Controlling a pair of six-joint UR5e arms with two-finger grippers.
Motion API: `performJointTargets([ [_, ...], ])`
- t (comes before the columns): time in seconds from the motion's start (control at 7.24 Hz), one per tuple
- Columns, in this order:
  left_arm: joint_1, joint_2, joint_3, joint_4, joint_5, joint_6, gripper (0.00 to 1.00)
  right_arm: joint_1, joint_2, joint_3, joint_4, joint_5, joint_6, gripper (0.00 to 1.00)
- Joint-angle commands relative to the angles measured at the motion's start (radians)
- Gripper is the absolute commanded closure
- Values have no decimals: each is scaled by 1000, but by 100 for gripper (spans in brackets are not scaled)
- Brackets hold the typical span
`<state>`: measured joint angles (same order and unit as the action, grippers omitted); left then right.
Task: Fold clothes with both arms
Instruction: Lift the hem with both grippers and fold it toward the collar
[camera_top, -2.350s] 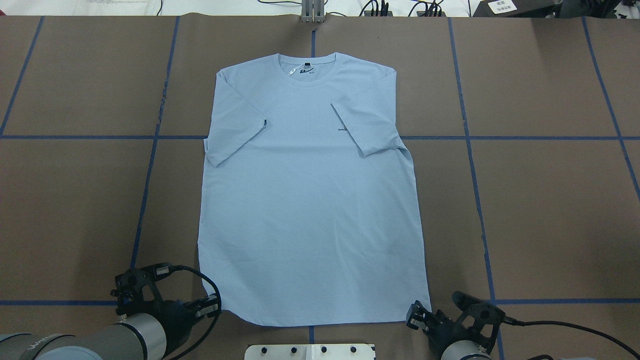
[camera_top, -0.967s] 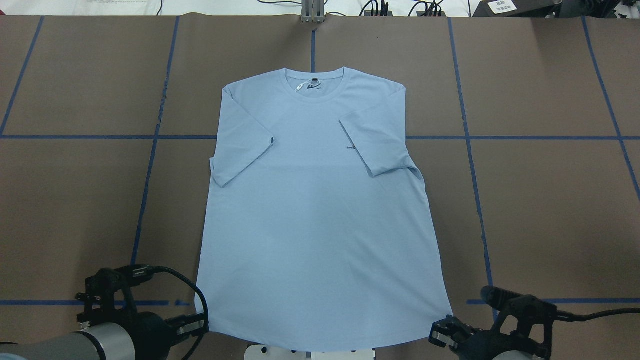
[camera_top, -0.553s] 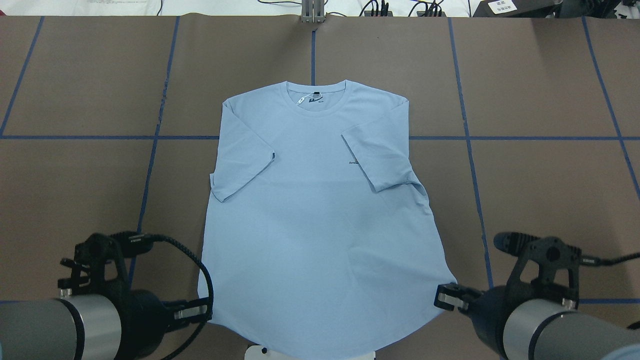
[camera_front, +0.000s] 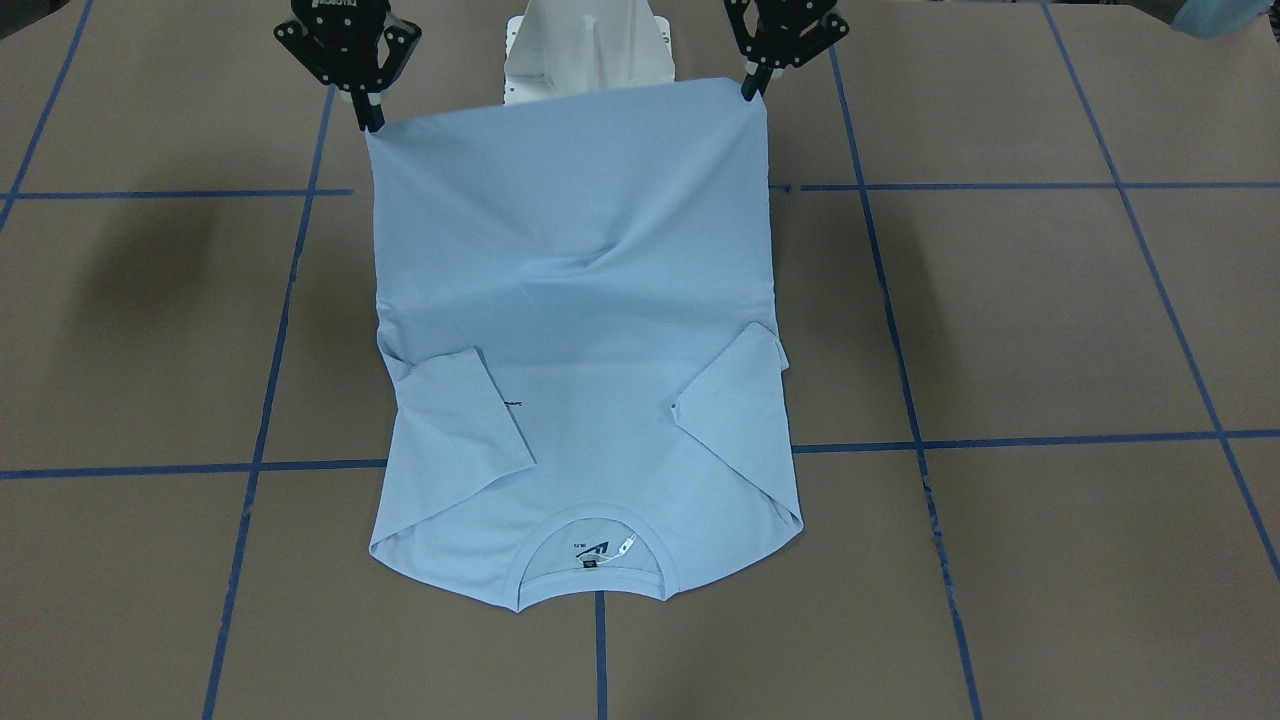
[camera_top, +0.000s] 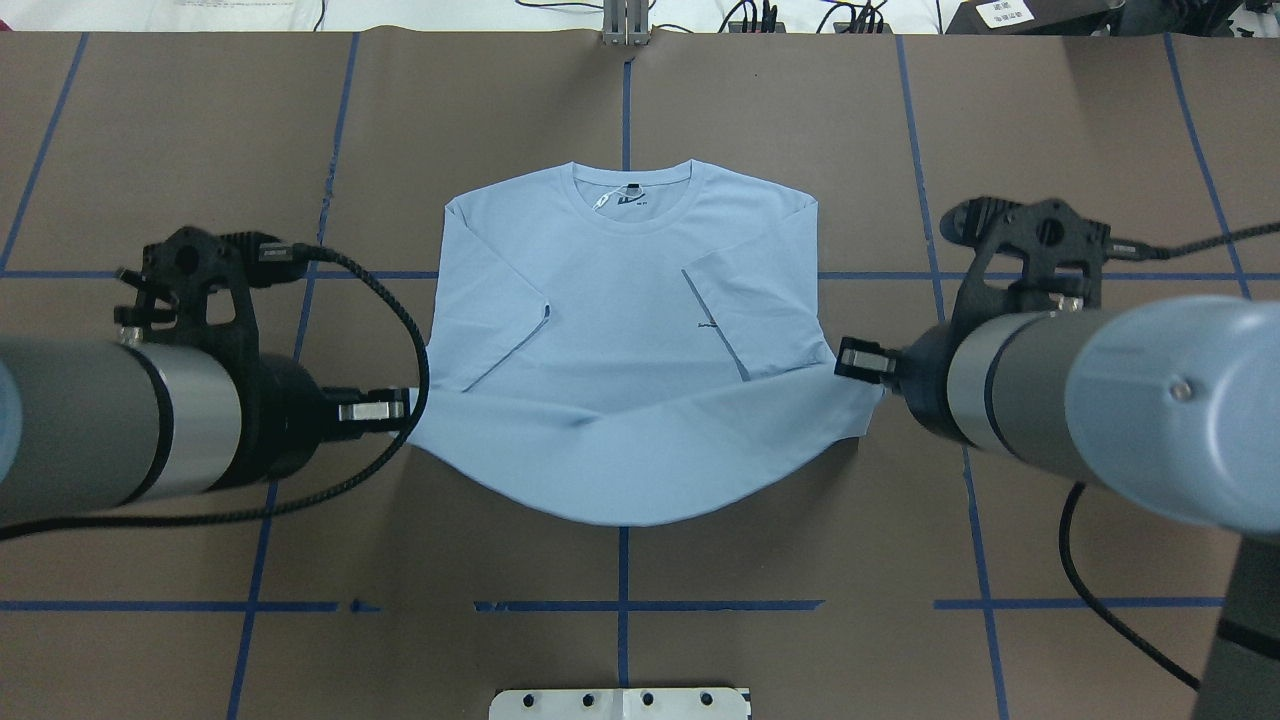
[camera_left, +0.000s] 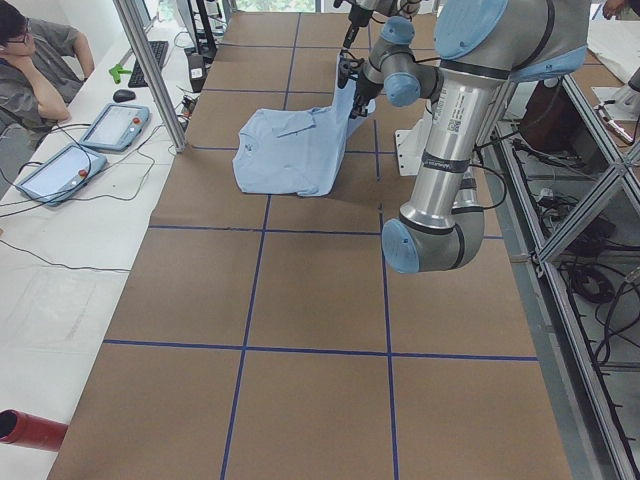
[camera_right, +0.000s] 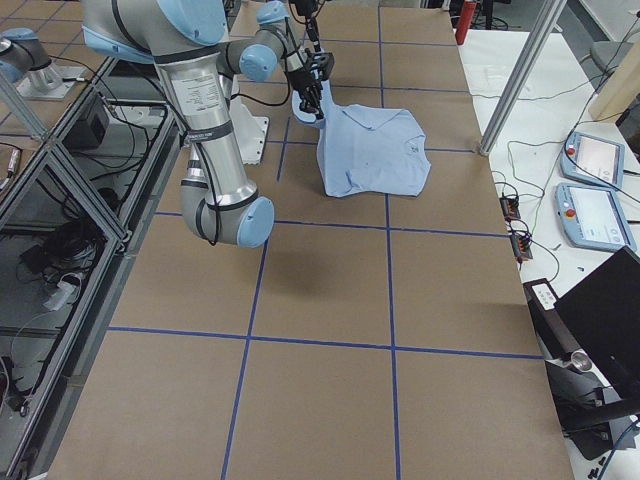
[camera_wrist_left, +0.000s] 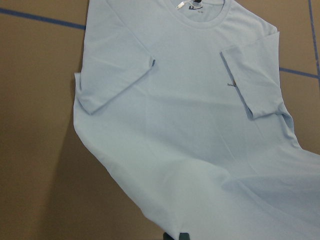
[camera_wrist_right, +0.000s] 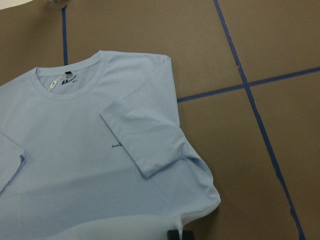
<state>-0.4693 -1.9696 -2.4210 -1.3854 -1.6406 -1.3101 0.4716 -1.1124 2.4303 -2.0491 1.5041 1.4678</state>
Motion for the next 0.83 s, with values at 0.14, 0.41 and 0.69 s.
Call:
performJointTargets([
  [0.14, -149, -101, 256, -71, -5, 126, 100, 197, 72, -306, 198, 65, -118, 100],
  [0.41, -201, -127, 482, -238, 1, 158, 100, 257, 77, -518, 373, 65, -156, 100],
  [0.69, -230, -199, 714, -360, 7, 178, 100, 266, 158, -749, 476, 61, -170, 100],
])
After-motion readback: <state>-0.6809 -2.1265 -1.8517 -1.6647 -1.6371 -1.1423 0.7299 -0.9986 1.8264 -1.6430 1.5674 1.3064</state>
